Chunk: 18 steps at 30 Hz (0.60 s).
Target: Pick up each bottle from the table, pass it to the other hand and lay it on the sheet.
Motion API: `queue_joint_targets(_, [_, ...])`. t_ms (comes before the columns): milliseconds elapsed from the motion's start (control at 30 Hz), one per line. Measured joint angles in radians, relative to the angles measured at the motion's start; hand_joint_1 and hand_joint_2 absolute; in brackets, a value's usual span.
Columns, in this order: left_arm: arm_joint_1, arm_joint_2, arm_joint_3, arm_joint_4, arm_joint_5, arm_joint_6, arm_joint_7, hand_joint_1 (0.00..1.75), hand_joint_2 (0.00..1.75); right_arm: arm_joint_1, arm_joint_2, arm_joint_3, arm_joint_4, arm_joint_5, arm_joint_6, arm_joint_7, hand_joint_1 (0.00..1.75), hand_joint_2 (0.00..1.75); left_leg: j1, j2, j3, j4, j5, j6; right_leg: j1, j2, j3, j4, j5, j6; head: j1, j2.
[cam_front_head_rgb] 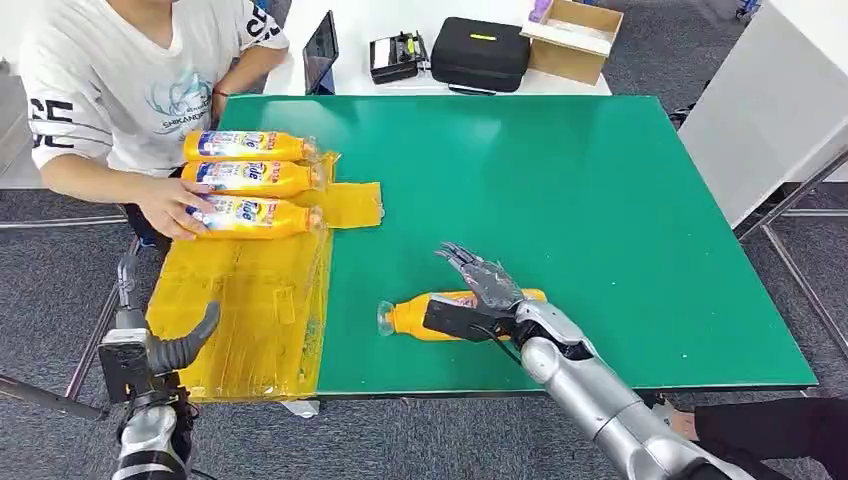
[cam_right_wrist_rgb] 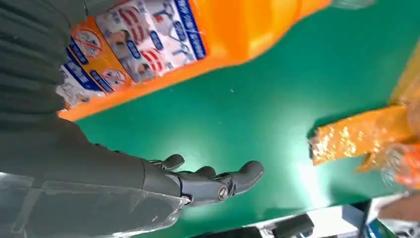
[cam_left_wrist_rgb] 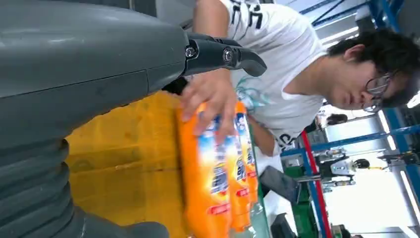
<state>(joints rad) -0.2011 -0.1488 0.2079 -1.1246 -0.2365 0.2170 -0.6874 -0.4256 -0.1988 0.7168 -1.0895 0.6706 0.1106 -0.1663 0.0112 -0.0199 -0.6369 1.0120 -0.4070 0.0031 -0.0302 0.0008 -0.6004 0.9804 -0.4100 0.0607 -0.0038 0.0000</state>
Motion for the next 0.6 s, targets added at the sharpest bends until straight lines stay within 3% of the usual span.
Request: queue_joint_targets(600, [-0.039,-0.008,-0.013,0.091,-0.024,-0.004,0.019,0.00,1.75,0.004,-0.021,0.072,0.041,-0.025,0.031,-0.011,0.00,1.75,0.000,0.000,0.000,0.000,0.000,0.000,0.000,0.000,0.000,0.000,0.000,0.000,0.000,0.000])
